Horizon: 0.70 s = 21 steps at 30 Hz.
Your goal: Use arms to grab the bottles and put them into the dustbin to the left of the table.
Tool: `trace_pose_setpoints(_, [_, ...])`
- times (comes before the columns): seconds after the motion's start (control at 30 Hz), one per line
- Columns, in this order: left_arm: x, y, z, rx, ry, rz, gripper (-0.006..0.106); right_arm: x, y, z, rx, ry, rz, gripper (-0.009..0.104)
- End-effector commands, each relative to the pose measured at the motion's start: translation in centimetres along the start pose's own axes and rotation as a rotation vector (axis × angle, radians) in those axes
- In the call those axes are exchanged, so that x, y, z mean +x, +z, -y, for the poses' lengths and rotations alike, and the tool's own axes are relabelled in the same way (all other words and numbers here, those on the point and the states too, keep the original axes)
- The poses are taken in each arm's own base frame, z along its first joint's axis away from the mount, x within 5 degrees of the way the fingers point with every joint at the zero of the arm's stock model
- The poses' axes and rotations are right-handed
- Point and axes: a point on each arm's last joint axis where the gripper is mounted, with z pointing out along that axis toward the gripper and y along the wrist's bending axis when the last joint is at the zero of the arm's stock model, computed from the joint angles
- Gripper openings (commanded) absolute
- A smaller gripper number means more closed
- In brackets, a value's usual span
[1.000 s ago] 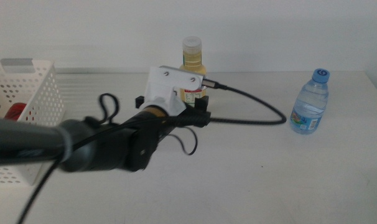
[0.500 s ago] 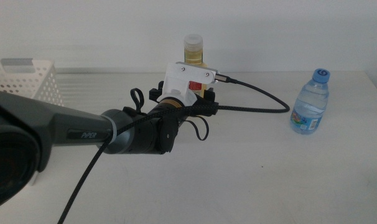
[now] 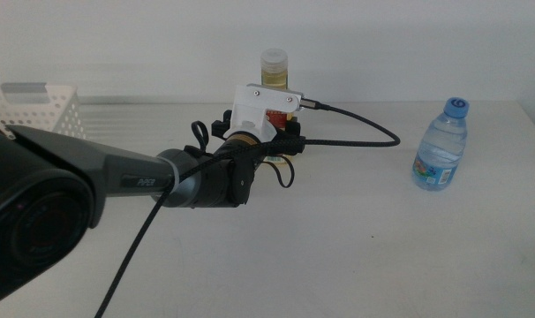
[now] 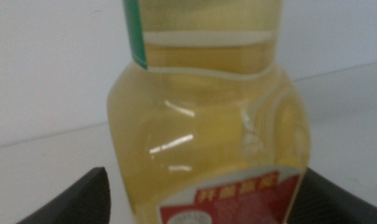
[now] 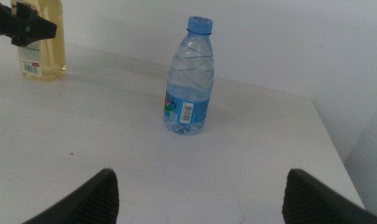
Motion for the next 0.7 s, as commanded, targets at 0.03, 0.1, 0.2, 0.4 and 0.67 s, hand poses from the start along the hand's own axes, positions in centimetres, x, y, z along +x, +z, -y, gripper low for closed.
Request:
trace_pose_setpoints(0.03, [-4.3,-0.1,-0.3,-0.031,-0.054,0.207,0.09,-1.0,-0.3,0.2,0.029,-0.011,0.107,0.07])
trace_pose_setpoints(0.1, [-4.1,0.1,-0.4,-0.042,-0.082,0.249,0.09,-1.0,-0.3,0.2,0.029,-0.011,0.107,0.07])
trace_pose_setpoints(0.2, [-3.5,0.4,-0.5,-0.064,-0.093,0.305,0.09,-1.0,-0.3,0.2,0.029,-0.011,0.107,0.07])
trace_pose_setpoints(0.4, [-2.5,0.8,-0.4,-0.062,-0.061,0.351,0.074,-1.0,-0.3,0.2,0.029,-0.011,0.107,0.07])
trace_pose_setpoints(0.67, [-3.8,-0.4,-0.3,-0.048,-0.072,0.302,-0.005,-1.0,-0.3,0.2,0.029,-0.011,0.107,0.07])
